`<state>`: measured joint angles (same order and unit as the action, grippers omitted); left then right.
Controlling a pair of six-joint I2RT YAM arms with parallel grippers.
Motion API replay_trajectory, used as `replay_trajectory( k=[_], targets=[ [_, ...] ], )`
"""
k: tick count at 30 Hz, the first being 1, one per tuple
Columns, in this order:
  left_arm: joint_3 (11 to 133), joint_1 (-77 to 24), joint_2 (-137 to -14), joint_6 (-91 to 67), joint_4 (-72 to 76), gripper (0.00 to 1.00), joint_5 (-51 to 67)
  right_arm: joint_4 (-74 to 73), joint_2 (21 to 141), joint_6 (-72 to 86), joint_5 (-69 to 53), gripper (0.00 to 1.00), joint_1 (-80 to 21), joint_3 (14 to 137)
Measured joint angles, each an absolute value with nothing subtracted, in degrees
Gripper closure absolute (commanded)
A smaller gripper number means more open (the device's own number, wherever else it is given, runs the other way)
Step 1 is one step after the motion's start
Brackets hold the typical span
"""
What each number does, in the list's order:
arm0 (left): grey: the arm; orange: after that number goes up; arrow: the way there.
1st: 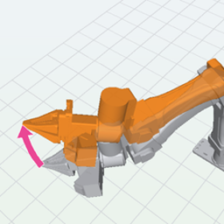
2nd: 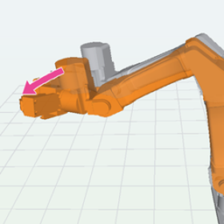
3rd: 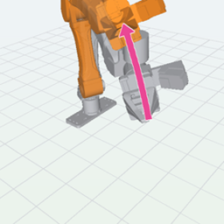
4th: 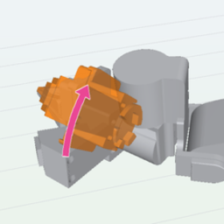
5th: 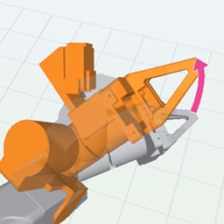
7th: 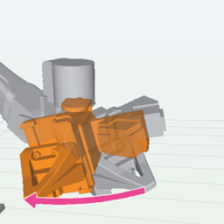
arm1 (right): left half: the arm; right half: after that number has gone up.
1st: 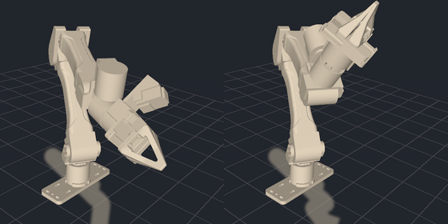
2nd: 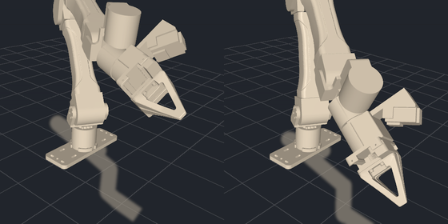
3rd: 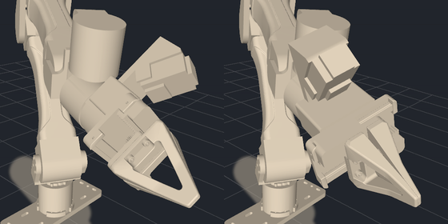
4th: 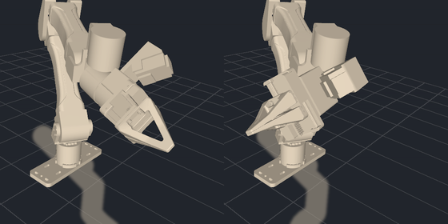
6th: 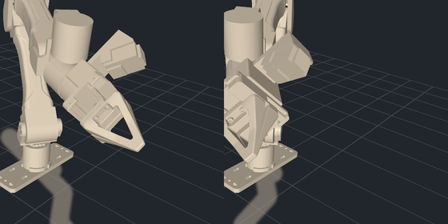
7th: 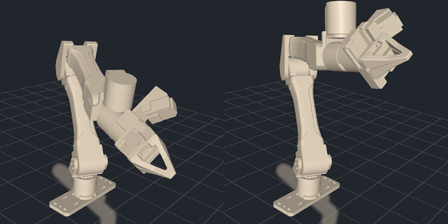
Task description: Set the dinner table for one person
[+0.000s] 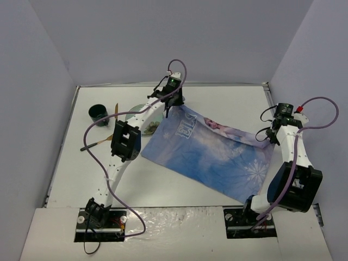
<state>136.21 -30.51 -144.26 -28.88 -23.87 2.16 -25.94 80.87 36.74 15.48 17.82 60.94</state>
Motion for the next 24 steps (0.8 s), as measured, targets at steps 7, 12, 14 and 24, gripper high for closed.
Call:
replay_trajectory(
  k=[7,12,14,24],
  targets=[
    [137.27,-30.05,-149.4,-27.73,-20.77,0.73,4.47,-23.14,87.45,35.81,12.63,0.8,22.38,64.7],
    [138.85,-29.27,-150.34,-27.44,-19.9,0.31,6.51,-22.51,92.54,35.75,10.98,0.67,25.28,67.38],
    [139.97,-29.03,-150.33,-27.33,-19.39,0.17,7.91,-22.4,93.85,35.72,10.6,0.58,25.76,68.21],
    [141.12,-28.42,-146.43,-27.94,-20.3,0.03,15.01,-20.01,90.08,28.34,5.31,0.46,18.73,71.42]
  ],
)
